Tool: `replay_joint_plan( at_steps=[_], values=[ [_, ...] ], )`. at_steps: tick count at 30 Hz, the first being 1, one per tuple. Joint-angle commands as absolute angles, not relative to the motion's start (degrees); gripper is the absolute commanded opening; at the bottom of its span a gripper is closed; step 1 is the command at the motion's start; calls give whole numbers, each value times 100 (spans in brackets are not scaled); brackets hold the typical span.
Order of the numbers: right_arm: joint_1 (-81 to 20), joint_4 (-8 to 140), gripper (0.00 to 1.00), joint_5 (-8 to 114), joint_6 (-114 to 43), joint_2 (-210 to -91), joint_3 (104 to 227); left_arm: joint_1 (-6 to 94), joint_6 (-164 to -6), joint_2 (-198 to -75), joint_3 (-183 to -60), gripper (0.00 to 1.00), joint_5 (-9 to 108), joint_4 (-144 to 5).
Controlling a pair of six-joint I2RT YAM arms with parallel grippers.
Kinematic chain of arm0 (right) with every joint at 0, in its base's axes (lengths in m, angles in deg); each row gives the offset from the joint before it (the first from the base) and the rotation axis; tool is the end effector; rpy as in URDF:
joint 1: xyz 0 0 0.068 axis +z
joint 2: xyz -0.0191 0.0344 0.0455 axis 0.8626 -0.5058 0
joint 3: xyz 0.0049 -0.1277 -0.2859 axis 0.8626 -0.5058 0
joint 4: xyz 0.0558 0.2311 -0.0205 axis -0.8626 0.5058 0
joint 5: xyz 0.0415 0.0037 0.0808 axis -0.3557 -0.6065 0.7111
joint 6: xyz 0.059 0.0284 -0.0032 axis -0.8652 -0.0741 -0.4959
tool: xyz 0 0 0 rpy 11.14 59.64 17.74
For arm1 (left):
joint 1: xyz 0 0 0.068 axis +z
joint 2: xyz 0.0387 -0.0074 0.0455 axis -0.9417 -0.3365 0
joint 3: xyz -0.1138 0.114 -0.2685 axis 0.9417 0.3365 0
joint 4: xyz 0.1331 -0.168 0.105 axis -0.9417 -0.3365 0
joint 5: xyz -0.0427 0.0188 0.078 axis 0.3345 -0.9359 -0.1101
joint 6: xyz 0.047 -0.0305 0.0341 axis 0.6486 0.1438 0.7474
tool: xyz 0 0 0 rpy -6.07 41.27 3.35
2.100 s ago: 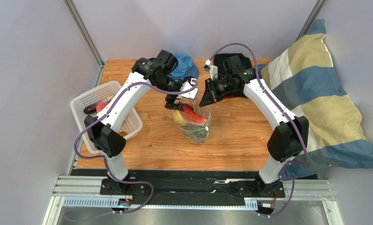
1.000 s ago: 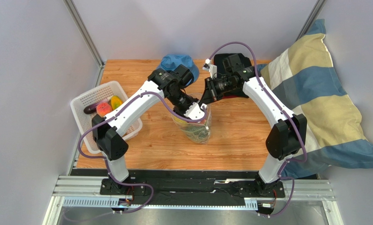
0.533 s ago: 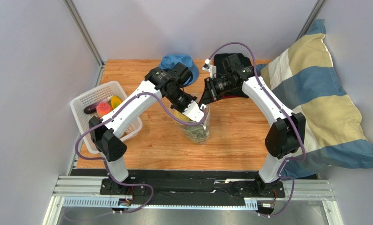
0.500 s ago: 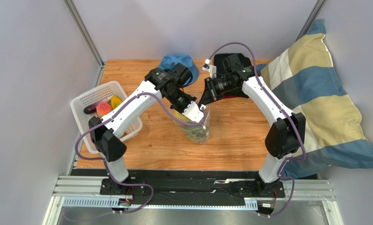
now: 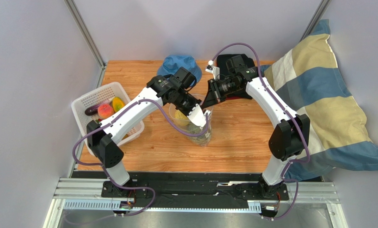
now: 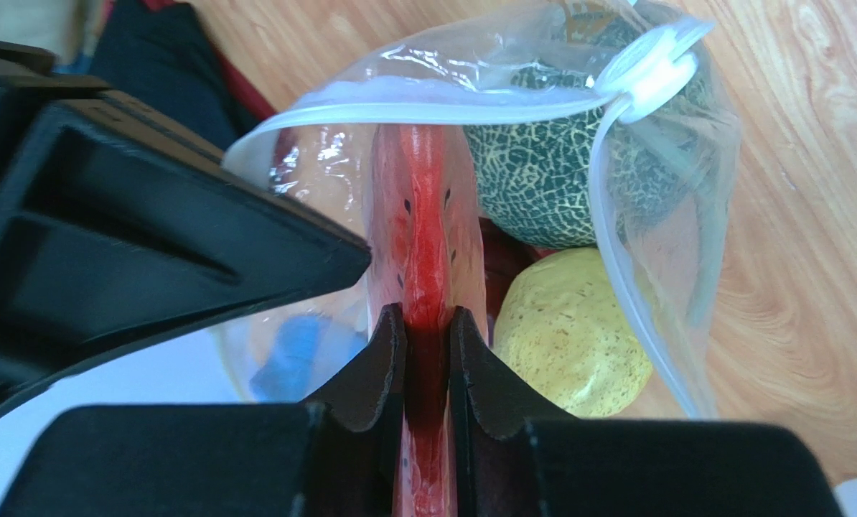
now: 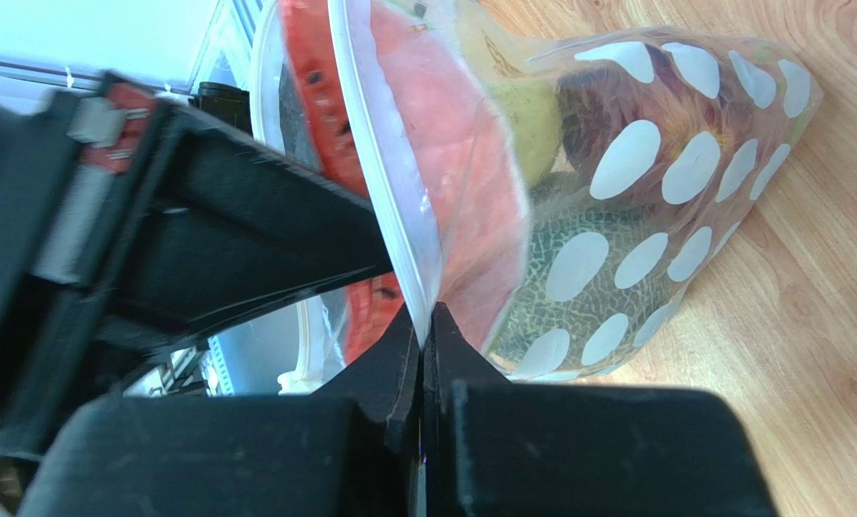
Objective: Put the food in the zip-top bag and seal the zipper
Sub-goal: Place the fake fruit in the zipper food storage bag.
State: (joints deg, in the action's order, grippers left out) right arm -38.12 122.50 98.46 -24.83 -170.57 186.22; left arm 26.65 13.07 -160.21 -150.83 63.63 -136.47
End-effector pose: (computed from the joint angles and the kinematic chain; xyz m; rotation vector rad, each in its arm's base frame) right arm 0.3133 0.1677 0.3621 -0.8493 2.3709 1.3349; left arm 0.2325 -0.2492 0.3783 2.3595 0.9542 -0.2375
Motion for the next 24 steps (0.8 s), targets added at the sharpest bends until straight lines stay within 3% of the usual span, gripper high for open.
replay_joint_plan(
  at_steps=[1,11,12,13,15,16,18,24],
  values=[
    [-3861,12279,0,10113,-2330,-17097,18896,2604,1772,-15416,-14791,10,6654,-13035],
    [-3931,12367,0,10227,-2216,-17088,18905,2516,2265,-15239,-13552,19,6779,-11174],
    [-3931,12376,0,10245,-2181,-17088,18905,2516,2318,-15230,-13377,23,6734,-11032],
    [-3931,12402,0,10253,-2163,-17088,18914,2516,2362,-15239,-13332,45,6699,-10969],
    [-3940,12429,0,10289,-2093,-17114,18914,2516,2223,-15204,-13279,65,6602,-11004],
    [-3966,12455,0,10306,-2084,-17105,18940,2507,2169,-15126,-13305,85,6585,-11065],
    [-4010,12481,0,10298,-2023,-17123,18958,2516,2046,-15055,-13514,91,6462,-11485],
    [-4107,12596,0,10306,-1803,-17158,18949,2595,1687,-14774,-14130,91,6119,-12260]
  ],
)
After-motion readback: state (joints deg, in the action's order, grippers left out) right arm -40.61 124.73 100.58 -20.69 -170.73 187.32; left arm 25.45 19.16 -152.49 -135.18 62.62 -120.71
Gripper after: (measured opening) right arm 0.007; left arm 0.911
